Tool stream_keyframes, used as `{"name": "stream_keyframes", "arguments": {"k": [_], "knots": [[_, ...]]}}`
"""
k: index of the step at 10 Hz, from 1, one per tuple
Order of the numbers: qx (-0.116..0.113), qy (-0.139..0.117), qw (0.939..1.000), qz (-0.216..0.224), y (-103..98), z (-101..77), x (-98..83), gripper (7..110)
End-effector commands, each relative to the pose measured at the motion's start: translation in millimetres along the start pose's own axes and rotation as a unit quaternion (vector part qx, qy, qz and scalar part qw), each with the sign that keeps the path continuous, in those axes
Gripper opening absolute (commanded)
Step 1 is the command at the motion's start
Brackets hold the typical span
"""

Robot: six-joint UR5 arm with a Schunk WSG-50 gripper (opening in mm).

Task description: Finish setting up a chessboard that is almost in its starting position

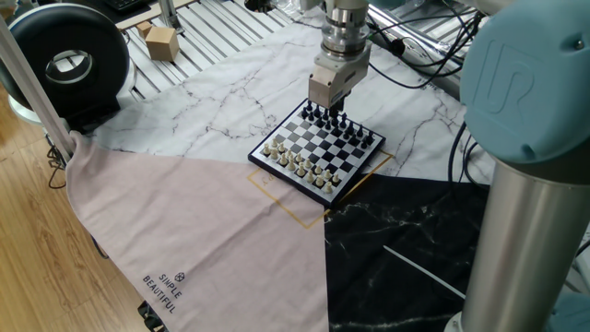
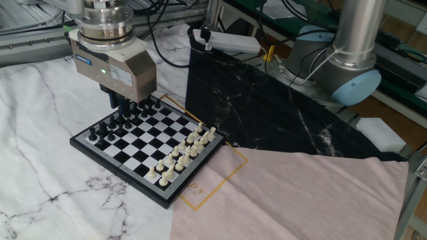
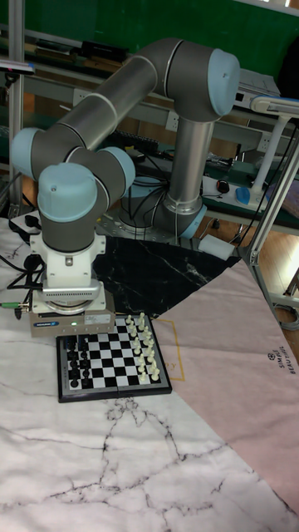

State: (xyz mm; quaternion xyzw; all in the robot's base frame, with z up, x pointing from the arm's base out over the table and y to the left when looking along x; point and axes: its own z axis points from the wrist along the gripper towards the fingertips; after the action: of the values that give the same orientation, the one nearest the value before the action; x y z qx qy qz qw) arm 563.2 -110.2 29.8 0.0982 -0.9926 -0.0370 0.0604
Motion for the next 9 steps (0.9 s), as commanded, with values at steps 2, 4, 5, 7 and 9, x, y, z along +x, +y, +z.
{"name": "stream_keyframes", "arguments": {"k": [2, 4, 5, 7, 9], "knots": [[0.0, 0.003, 1.0, 0.003, 0, -9.3, -0.4, 22], [-0.001, 0.007, 1.0, 0.002, 0, -15.6, 0.7, 22], [-0.003, 0.009, 1.0, 0.002, 0, -19.4, 1.4, 22], [-0.003, 0.01, 0.9999, 0.003, -3, -29.5, 1.0, 22], [0.009, -0.018, 0.9996, 0.019, -6, -46.7, -15.0, 22]]}}
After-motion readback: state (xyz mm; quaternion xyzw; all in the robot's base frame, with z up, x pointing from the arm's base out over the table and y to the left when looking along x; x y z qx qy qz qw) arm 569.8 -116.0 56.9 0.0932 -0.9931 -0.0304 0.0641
